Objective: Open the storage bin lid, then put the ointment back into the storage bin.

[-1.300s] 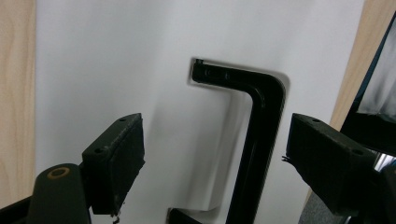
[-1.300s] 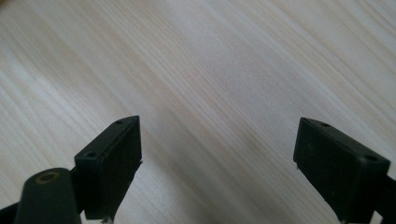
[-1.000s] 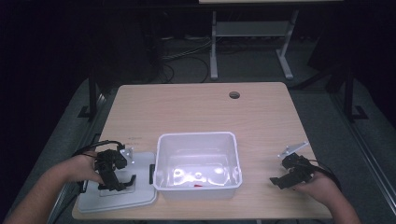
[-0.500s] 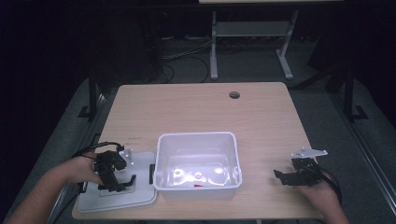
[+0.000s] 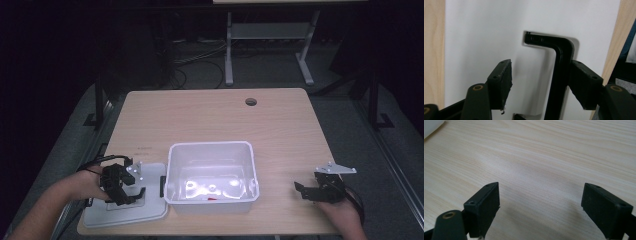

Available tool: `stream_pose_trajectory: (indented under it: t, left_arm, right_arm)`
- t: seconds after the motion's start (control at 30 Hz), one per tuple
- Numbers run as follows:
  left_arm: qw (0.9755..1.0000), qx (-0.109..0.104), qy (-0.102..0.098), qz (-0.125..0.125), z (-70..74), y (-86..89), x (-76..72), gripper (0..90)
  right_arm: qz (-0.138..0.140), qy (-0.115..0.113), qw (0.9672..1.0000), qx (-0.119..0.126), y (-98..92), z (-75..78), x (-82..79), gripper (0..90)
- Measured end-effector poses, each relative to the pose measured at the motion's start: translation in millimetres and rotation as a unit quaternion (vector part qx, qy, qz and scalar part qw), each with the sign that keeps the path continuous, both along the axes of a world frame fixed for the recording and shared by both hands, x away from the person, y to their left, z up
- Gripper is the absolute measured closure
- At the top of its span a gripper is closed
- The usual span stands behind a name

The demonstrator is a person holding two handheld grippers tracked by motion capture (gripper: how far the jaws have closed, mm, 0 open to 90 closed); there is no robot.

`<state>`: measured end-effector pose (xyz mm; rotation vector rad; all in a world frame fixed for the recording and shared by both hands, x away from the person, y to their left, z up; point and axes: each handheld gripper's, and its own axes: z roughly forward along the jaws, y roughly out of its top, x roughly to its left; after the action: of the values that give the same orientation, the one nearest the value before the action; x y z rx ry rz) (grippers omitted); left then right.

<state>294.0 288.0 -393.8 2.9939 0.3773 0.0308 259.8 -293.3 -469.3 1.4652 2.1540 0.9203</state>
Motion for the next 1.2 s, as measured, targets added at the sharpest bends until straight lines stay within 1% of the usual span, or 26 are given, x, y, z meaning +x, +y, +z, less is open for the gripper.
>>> stream_pose_trajectory:
  t: [0.07, 0.13, 0.2, 0.27, 0.33, 0.43, 0.5, 0.57, 0.67, 0.73, 0.8, 0.87, 0.93, 1.0, 1.03, 1.07, 1.13, 1.2]
  left_arm:
    - [1.0, -0.006, -0.006, 0.004, 0.9, 1.0, -1.6, 42.6]
    - [0.9999, -0.006, -0.012, 0.001, 2.0, 1.9, -2.9, 46.8]
    - [0.9998, -0.009, -0.018, 0.0, 3.1, 2.6, -4.4, 52.5]
    - [0.9997, -0.012, -0.023, -0.004, 4.3, 3.3, -4.6, 55.9]
    - [0.9996, -0.015, -0.025, -0.002, 6.7, 3.6, -4.0, 59.6]
    - [0.9993, -0.015, -0.035, -0.001, 13.0, 3.7, -2.3, 64.1]
    - [0.999, -0.011, -0.044, 0.001, 16.3, 4.0, 0.0, 64.8]
    - [0.9988, -0.004, -0.048, 0.001, 18.9, 4.1, 2.6, 64.9]
    - [0.9986, 0.005, -0.052, 0.008, 22.2, 4.3, 8.3, 64.8]
    - [0.999, 0.009, -0.043, 0.009, 22.5, 4.1, 13.5, 65.0]
    - [0.9991, 0.022, -0.036, 0.006, 20.4, 3.2, 18.3, 67.5]
    - [0.9993, 0.027, -0.026, 0.003, 19.0, 2.4, 21.9, 70.4]
    - [0.9996, 0.025, -0.015, -0.002, 18.4, 1.6, 24.5, 74.8]
    - [0.9996, 0.025, -0.008, -0.007, 19.0, 1.0, 26.4, 79.9]
    - [0.9997, 0.025, -0.003, -0.007, 19.2, 0.5, 27.3, 80.7]
    - [0.9996, 0.027, 0.001, -0.012, 19.5, -0.1, 27.9, 81.2]
    - [0.9992, 0.033, 0.007, -0.02, 20.0, -1.3, 29.3, 82.5]
    - [0.9989, 0.039, 0.005, -0.024, 20.6, -1.9, 31.6, 83.8]
  right_arm:
    - [0.001, -0.004, 1.0, 0.0, 0.8, -0.2, -0.7, 14.7]
    - [0.0, 0.0, 1.0, 0.0, 2.3, -1.0, -0.3, 14.7]
    - [0.004, -0.005, 1.0, -0.003, 3.3, -1.1, -0.3, 14.7]
    - [0.004, -0.005, 1.0, 0.003, 3.4, -0.6, 0.0, 14.7]
    - [0.005, -0.004, 0.9999, 0.008, 2.4, -0.3, 0.3, 14.6]
    - [0.005, -0.004, 0.9999, 0.011, 1.2, -0.1, -0.4, 14.7]
    - [0.003, -0.006, 0.9999, 0.013, 0.5, -0.3, -0.9, 14.7]
    - [0.004, -0.004, 0.9998, 0.019, -0.4, -0.6, -1.1, 14.7]
    - [0.005, -0.002, 0.9998, 0.019, -0.8, -1.0, -1.3, 14.7]
    - [0.005, -0.001, 0.9998, 0.019, -1.0, -1.2, -1.2, 14.7]
    - [0.006, -0.001, 0.9998, 0.021, -1.0, -1.1, -1.2, 14.7]
    - [0.007, 0.001, 0.9997, 0.023, -1.2, -1.3, -1.1, 14.7]
    - [0.01, 0.003, 0.9997, 0.02, -1.2, -1.9, -1.0, 14.9]
    - [0.01, 0.003, 0.9997, 0.021, -1.4, -2.1, -1.2, 15.0]
    - [0.011, 0.005, 0.9997, 0.023, -1.5, -2.4, -1.1, 15.0]
    - [0.01, 0.007, 0.9996, 0.024, -1.2, -2.5, -1.3, 15.0]
    - [0.01, 0.007, 0.9996, 0.024, -1.3, -2.6, -1.5, 15.0]
    - [0.011, 0.007, 0.9996, 0.025, -1.4, -2.5, -1.5, 15.1]
